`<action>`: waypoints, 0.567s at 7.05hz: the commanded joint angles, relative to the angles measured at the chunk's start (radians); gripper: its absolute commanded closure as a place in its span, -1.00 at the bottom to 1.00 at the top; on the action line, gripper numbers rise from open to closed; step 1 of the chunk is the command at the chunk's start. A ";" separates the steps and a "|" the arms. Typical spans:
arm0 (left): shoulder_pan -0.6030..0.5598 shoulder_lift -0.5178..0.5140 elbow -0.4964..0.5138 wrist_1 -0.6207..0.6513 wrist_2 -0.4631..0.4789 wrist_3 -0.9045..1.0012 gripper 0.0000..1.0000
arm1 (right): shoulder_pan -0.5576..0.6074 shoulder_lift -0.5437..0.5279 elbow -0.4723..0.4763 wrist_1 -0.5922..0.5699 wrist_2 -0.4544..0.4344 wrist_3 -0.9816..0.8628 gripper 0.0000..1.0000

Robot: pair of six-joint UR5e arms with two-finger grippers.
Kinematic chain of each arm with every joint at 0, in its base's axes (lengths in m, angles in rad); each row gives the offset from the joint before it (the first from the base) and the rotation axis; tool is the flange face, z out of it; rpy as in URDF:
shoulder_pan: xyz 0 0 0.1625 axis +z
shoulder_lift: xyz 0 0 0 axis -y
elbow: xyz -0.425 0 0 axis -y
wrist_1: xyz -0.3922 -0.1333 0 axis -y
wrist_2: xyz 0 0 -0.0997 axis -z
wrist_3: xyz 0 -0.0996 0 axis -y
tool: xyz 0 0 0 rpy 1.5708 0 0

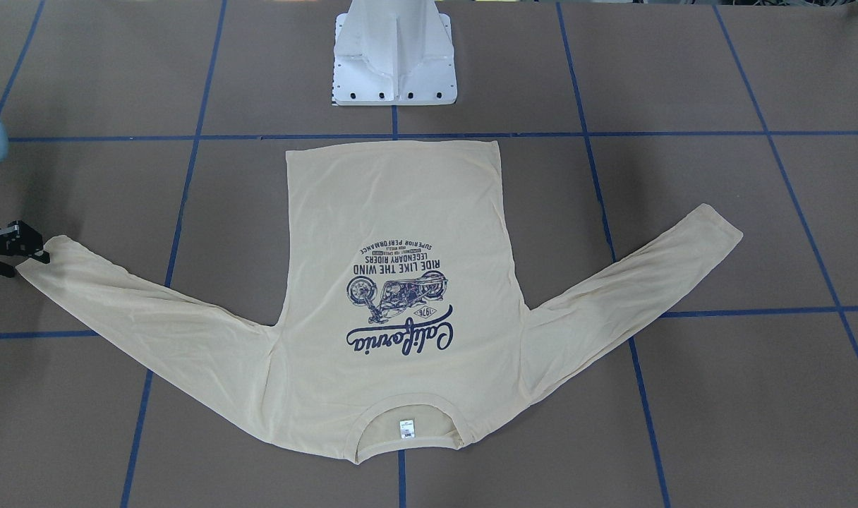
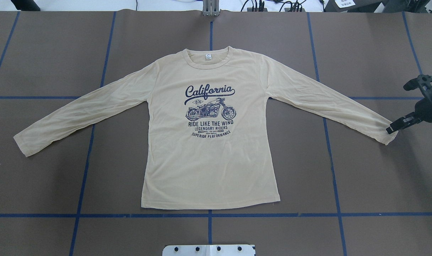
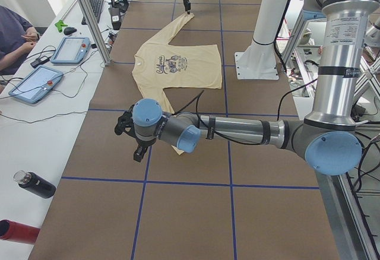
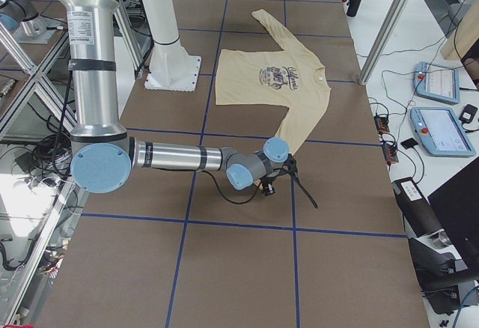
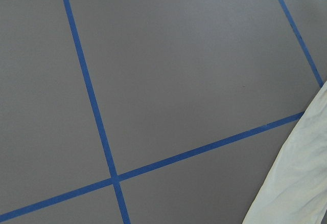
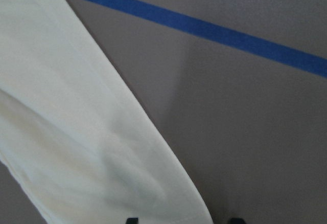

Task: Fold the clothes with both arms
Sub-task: 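Move the right gripper down to the cuff of the nearest sleeve and grasp it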

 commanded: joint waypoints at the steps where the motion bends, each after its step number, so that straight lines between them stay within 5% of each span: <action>1: 0.001 0.000 0.006 0.000 0.000 0.000 -1.00 | 0.000 -0.001 0.004 0.001 0.000 0.002 0.77; 2: 0.001 0.000 0.007 0.000 0.000 0.000 -1.00 | 0.000 0.000 0.011 0.001 0.006 0.002 1.00; 4: 0.001 -0.002 0.010 0.000 -0.002 -0.002 -1.00 | 0.000 0.002 0.017 0.005 0.009 0.002 1.00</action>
